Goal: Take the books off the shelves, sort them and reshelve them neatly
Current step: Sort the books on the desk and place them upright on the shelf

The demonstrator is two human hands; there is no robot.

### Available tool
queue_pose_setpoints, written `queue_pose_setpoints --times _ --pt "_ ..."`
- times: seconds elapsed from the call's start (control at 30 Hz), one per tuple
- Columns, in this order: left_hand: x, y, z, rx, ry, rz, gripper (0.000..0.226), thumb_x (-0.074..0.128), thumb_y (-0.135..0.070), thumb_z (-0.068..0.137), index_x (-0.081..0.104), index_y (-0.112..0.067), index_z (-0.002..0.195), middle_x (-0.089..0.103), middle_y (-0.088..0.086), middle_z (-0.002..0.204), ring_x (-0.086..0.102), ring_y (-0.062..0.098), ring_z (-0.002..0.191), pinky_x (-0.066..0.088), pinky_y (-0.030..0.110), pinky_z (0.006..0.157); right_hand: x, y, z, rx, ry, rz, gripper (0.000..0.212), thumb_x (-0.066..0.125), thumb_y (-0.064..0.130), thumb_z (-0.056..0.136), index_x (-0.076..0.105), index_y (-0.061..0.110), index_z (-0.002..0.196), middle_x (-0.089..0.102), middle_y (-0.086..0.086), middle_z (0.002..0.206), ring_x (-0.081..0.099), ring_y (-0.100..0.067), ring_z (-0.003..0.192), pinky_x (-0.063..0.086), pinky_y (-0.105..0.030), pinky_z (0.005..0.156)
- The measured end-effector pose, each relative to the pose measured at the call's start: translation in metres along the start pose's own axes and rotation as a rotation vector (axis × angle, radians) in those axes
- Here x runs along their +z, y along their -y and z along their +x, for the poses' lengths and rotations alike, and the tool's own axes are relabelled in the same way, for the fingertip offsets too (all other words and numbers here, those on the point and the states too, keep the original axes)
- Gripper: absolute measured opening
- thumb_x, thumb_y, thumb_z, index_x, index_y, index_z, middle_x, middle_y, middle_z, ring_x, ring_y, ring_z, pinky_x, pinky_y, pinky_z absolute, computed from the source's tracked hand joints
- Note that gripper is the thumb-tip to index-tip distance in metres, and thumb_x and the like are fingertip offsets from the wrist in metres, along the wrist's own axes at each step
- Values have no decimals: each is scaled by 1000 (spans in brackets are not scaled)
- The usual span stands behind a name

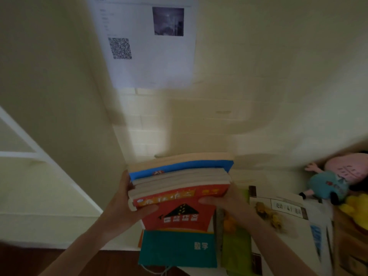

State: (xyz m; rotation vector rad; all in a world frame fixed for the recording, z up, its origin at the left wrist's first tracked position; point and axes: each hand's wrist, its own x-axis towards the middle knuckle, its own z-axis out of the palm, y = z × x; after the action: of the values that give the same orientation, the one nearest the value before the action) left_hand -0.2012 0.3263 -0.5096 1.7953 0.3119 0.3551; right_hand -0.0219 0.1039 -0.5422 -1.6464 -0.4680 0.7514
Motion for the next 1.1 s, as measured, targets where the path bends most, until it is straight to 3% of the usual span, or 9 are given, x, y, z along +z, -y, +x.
queue_pose_setpoints --times 0.1,0.17,0.27,0.5,0.63,0.73,0.87,1.0,1.1 --pt "-3 15 4 -128 88 -7 98 94 -15 48 39 -6 129 63 -14 113 64 11 102 56 21 72 8 -1 -7 -20 -54 57 91 92 18 52 47 14 130 66 -9 114 69 -17 97 58 -29 70" --pt "-5 24 4 -203 48 -18 109 95 -36 37 45 -4 127 65 10 111 66 21 100 58 29 72 11 0 -10 -28 -71 70 90 91 19 51 47 15 129 69 -5 110 70 -15 95 57 -26 68" --pt "-2 25 1 -213 -18 -18 106 94 -43 37 49 -6 125 63 15 114 66 22 102 58 32 76 11 5 -14 -26 -52 55 101 93 34 46 45 15 133 69 -2 110 69 -15 98 58 -28 72" --pt "14 24 1 -207 -15 -110 78 73 22 58 40 9 127 62 18 107 68 2 83 54 14 62 7 10 -16 -1 77 -16 74 84 27 63 49 18 127 69 1 110 67 -11 101 56 -25 77" --pt "13 32 1 -259 32 -245 107 94 -17 45 37 -1 134 62 17 116 66 19 100 57 26 68 9 2 -16 44 71 76 101 92 32 52 40 11 135 68 -6 114 67 -21 104 57 -33 78" --pt "11 30 3 -280 22 -250 95 91 -10 53 40 -2 133 64 14 115 66 22 100 56 27 69 12 0 -16 38 35 144 110 94 29 51 33 5 139 64 -13 120 67 -24 105 58 -32 76" --pt "3 30 9 -309 52 -256 115 94 -27 37 37 -4 133 64 15 115 67 23 100 57 28 68 11 4 -17 37 49 108 103 93 37 51 42 8 135 68 -7 116 67 -22 104 57 -30 76" --pt "13 25 5 -322 77 -257 73 81 7 62 46 -9 124 71 8 102 68 22 94 56 25 64 11 9 -17 47 54 100 96 92 32 52 46 6 131 68 -8 114 68 -21 102 57 -29 75" --pt "22 26 8 -304 56 -248 76 64 28 64 40 -1 130 65 18 111 68 18 91 56 23 62 9 15 -23 51 80 54 60 80 8 67 55 10 122 73 2 103 70 -15 96 56 -24 72"
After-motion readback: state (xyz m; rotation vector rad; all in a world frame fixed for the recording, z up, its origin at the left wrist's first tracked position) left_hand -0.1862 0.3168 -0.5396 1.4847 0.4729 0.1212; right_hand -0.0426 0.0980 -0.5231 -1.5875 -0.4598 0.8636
